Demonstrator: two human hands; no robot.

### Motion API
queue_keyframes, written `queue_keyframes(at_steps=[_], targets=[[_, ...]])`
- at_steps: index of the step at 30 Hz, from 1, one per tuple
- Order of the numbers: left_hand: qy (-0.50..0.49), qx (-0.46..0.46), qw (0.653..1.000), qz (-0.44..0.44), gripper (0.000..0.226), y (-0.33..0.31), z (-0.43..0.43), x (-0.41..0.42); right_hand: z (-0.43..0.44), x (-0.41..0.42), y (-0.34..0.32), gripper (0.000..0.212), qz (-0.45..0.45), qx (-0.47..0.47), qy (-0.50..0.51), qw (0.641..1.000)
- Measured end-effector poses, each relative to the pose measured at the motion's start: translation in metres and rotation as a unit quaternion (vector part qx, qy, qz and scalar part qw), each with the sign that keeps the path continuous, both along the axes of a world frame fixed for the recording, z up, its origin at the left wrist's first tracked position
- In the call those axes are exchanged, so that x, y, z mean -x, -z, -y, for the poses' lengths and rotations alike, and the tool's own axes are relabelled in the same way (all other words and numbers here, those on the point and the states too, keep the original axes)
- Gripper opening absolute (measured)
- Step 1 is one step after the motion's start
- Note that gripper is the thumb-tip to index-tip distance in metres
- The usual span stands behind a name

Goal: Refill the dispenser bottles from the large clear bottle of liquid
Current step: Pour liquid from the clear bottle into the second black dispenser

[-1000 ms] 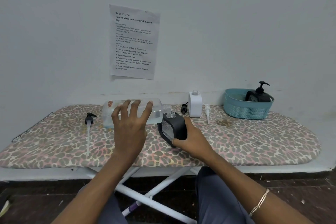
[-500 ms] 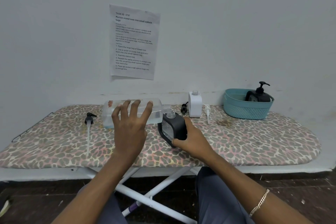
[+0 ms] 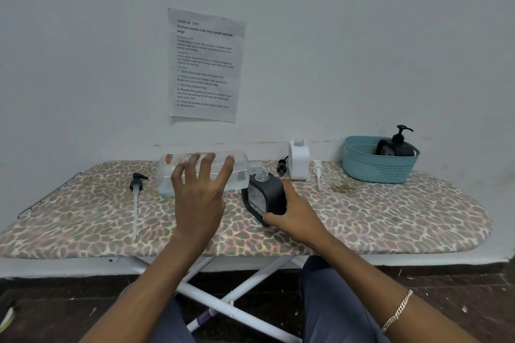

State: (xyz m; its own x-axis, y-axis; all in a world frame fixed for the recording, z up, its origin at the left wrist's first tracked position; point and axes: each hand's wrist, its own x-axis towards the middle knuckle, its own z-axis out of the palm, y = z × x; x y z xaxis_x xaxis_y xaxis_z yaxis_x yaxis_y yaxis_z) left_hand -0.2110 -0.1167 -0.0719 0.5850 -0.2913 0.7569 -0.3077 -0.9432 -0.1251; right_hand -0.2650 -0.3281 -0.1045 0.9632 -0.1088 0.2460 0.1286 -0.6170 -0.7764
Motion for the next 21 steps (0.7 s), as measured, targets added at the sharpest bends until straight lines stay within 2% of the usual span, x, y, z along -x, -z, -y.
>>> queue_keyframes(at_steps=[21], targets=[[0.002,0.004,1.0,-0.001,0.083,-0.0001,0.0003,0.0002,0.0003,-0.0002,0.0005,0.068,-0.005,-0.01,-0.001,1.0]])
